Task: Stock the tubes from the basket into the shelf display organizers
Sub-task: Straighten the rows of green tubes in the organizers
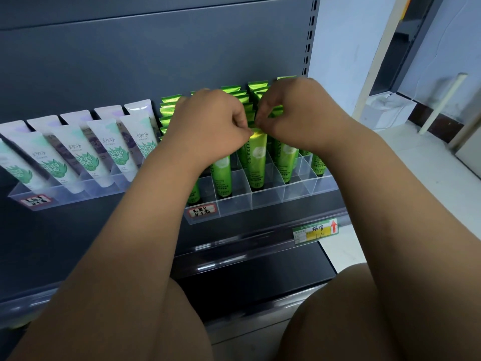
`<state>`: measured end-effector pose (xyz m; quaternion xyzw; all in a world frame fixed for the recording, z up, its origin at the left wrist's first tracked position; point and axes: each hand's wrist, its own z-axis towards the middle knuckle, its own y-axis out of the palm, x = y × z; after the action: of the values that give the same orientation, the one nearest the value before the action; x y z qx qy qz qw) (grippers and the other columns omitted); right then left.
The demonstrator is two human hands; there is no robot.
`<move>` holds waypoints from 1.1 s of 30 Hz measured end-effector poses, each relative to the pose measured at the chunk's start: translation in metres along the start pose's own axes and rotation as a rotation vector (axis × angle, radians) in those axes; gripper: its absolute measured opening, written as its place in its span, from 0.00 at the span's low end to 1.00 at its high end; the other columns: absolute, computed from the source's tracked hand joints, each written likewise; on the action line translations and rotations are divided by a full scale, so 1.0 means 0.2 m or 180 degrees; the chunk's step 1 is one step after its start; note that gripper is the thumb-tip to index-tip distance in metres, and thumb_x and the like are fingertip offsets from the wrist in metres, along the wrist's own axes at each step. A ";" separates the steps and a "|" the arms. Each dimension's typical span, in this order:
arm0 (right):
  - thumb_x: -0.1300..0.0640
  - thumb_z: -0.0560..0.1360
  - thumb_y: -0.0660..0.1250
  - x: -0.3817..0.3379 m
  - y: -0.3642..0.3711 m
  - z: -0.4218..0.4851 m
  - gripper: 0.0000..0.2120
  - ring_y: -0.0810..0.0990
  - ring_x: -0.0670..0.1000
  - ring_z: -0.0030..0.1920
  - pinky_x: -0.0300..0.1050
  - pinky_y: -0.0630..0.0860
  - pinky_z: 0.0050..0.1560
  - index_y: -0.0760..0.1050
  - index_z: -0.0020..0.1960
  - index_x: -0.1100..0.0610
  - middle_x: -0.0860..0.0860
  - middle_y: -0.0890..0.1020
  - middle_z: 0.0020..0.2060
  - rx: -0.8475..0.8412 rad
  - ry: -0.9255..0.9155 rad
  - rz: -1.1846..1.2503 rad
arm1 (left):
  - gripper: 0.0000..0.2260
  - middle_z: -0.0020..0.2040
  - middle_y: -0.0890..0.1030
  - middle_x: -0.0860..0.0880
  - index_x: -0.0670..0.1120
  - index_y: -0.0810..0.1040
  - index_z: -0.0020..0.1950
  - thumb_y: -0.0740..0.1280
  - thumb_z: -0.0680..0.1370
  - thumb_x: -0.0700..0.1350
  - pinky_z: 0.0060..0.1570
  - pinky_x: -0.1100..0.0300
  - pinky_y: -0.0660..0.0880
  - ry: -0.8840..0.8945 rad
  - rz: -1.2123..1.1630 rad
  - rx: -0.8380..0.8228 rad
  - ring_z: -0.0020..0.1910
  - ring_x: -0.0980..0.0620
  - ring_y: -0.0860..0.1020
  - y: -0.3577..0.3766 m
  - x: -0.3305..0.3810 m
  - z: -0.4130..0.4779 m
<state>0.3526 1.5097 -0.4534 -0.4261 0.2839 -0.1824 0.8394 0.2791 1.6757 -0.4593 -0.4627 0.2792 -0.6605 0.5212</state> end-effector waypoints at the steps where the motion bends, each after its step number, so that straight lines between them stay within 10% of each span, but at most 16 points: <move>1: 0.57 0.72 0.67 0.00 0.00 0.00 0.10 0.83 0.50 0.48 0.48 0.79 0.52 0.86 0.44 0.50 0.47 0.87 0.43 0.0000 -0.0011 -0.0057 | 0.04 0.40 0.84 0.58 0.55 0.84 0.39 0.72 0.72 0.53 0.59 0.43 0.75 0.0034 0.0022 0.0000 0.50 0.50 0.80 0.00 0.00 0.00; 16: 0.58 0.73 0.67 0.02 0.00 -0.01 0.10 0.82 0.52 0.47 0.47 0.78 0.53 0.87 0.45 0.52 0.48 0.87 0.44 -0.0048 -0.0123 -0.0230 | 0.04 0.42 0.84 0.56 0.53 0.85 0.41 0.71 0.74 0.51 0.59 0.44 0.75 0.0081 0.0081 0.0087 0.50 0.50 0.80 -0.01 0.00 -0.01; 21: 0.55 0.75 0.70 0.02 -0.01 0.00 0.05 0.79 0.44 0.49 0.40 0.73 0.51 0.86 0.45 0.49 0.44 0.84 0.46 0.0207 0.0233 0.0324 | 0.12 0.35 0.82 0.53 0.51 0.83 0.37 0.71 0.73 0.58 0.45 0.51 0.80 -0.0257 -0.0471 0.0325 0.39 0.50 0.80 -0.03 -0.06 0.02; 33: 0.54 0.73 0.66 0.08 0.10 0.27 0.10 0.82 0.58 0.50 0.51 0.79 0.52 0.86 0.47 0.54 0.54 0.85 0.45 0.0170 0.0329 -0.0142 | 0.02 0.39 0.84 0.55 0.51 0.86 0.42 0.74 0.73 0.47 0.49 0.52 0.80 -0.0372 -0.0223 0.0122 0.44 0.52 0.82 -0.02 -0.22 0.28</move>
<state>0.4017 1.5461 -0.4498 -0.3999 0.3124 -0.2303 0.8304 0.3297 1.7244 -0.4455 -0.4999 0.2192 -0.6554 0.5220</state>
